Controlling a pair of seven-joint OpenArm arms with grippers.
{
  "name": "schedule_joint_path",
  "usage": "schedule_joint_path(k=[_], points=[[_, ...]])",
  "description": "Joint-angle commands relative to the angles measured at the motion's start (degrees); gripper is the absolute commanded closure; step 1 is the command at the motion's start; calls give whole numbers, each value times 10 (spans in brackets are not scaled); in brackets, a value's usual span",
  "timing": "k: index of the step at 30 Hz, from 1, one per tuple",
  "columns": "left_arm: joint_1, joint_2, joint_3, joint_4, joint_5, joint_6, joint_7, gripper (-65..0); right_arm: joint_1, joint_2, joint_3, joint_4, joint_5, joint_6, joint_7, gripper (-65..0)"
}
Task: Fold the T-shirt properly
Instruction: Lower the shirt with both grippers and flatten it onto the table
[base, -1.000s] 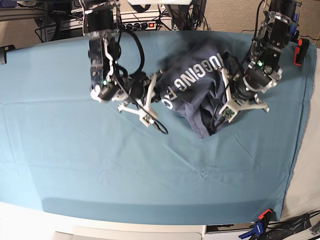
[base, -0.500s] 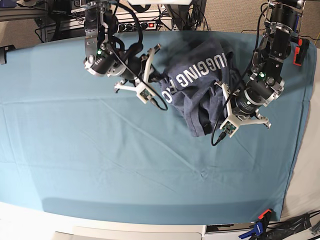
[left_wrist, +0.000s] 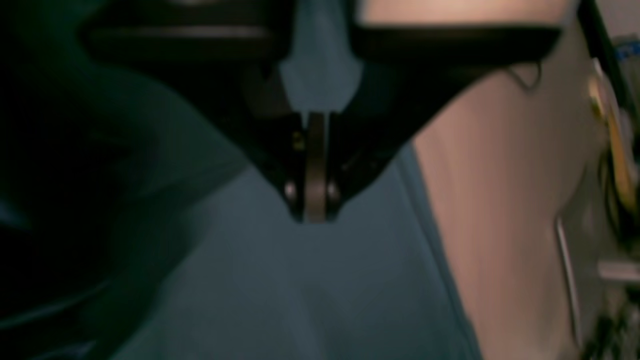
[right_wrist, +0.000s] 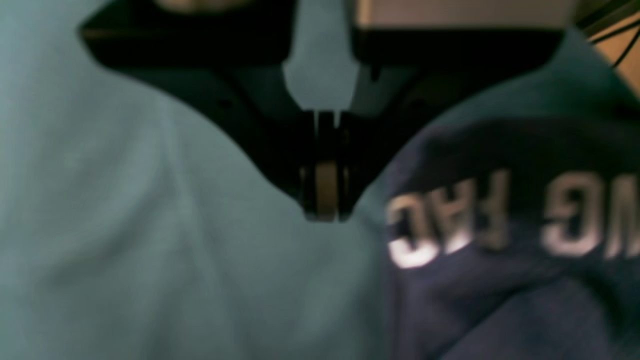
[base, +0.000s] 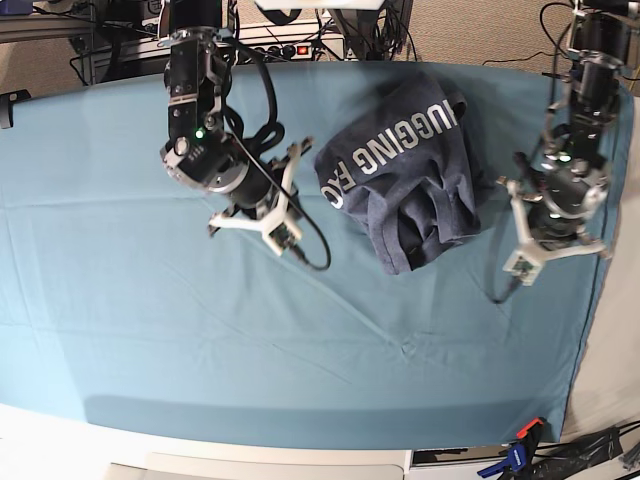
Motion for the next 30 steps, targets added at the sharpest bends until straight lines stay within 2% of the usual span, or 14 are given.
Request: schedule_joint_path(k=[1,4,8,13,18,22,25,30], points=[[8,-8,-22,8,-13,-1,-3,0,16,-1,-1,9,-3,-6,23,0],[51,-7,-57,8,-55,-12,0,0,33,-1,-1,-17,-29,-23,49,0],[102,0,-60,8,-75,-16,-1,0,73,-1,-1,-93,-34,-32,61,0],[141,44,-60,8,-99,-33,-7,0,120,-1,-2,-165,-31,-31,72,0],[157,94,-60,8,-113,-54,-13,0,140,-6,-2,-190,-26,-31,78,0],[156,127,-59,8,-113,-62,-31,0,138,-6,-5,-202,12,-31,74,0],[155,140,-59,8,-113,-68,-38,0,139,-6,-19,-227,13,-31,75,0],[155,140,-49,8,-113,-75,-41,0,139,-5,-61,-258,13,-31,74,0]])
